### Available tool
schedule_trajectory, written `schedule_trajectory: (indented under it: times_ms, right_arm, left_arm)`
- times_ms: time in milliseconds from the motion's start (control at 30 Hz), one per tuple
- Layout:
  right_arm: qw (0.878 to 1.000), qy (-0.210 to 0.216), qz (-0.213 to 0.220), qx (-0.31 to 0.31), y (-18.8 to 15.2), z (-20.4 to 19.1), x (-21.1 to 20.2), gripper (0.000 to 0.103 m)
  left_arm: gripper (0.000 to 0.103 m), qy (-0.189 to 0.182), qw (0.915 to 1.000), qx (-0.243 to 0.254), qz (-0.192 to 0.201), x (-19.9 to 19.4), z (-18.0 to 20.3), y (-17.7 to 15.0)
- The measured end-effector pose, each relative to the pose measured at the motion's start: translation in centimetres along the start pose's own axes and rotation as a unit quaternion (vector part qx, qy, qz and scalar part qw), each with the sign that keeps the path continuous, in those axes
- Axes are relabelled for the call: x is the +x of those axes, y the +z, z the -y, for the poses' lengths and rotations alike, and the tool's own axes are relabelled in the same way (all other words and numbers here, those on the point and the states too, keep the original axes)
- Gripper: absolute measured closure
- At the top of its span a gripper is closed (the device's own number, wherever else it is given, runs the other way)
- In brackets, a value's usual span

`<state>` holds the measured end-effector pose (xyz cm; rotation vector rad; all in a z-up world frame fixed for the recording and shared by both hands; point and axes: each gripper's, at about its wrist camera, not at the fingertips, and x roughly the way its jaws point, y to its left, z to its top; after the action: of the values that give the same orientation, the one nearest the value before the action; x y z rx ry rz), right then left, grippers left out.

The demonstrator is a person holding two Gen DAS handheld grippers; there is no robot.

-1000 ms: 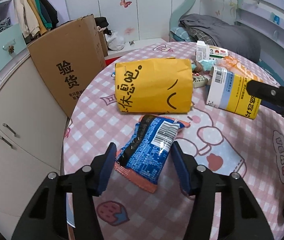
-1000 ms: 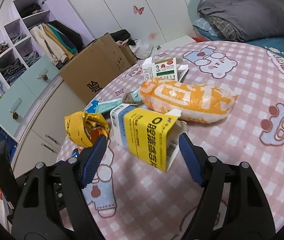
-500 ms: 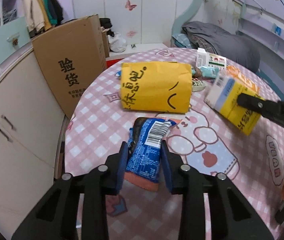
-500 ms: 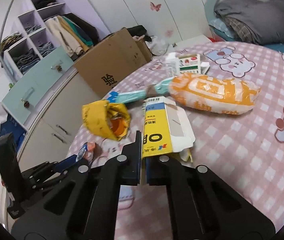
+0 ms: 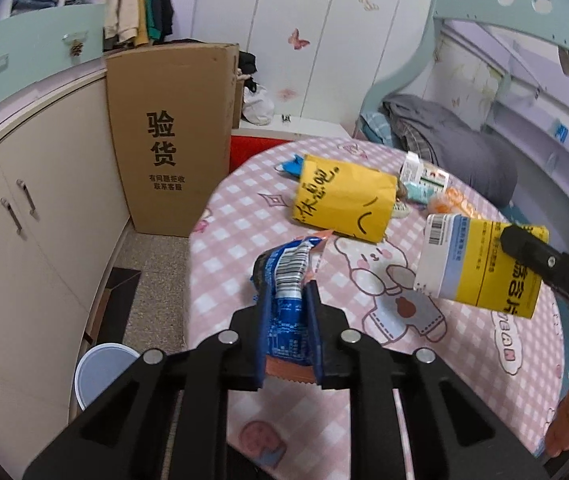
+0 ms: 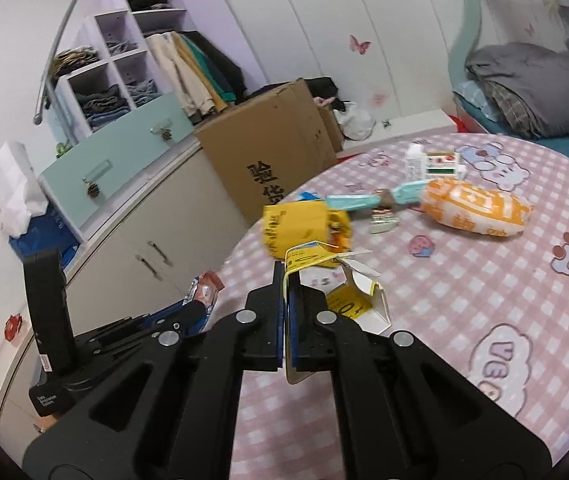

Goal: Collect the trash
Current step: 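Grasp the blue snack wrapper with the left tool while the right tool grasps the yellow medicine box, then carry both items to the wastebasket and open the right tool to drop the box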

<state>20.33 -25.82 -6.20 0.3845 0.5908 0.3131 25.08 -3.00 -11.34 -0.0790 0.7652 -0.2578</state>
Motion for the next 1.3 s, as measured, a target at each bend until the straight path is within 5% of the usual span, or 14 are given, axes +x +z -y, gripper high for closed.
schedule_trajectory:
  times_ms: [367,667,967,1300]
  right_arm:
    - [0.997,0.058,-0.015,-0.038,-0.5,-7.4,2.4,0.101]
    - [0.988,0.105,-0.078,-0.085,-3.1,-15.8,10.2,0.101]
    - [0.971,0.127,-0.162,-0.119,-7.7,-22.3,20.8,0.101]
    - [0.956,0.112,-0.237,-0.133,-13.2,-26.1,30.8,0.1]
  left_arm:
    - [0.088,0.003,0.9975,-0.055,0.043,-4.1,-5.4,-0.1]
    - [0.088,0.051,0.9904,-0.12,0.044,-4.9,-14.1,-1.4]
    - [0.088,0.119,0.974,-0.193,0.012,-3.1,-24.5,-4.5]
    - [0.088,0.189,0.9443,-0.267,-0.034,-0.5,-33.7,-8.9]
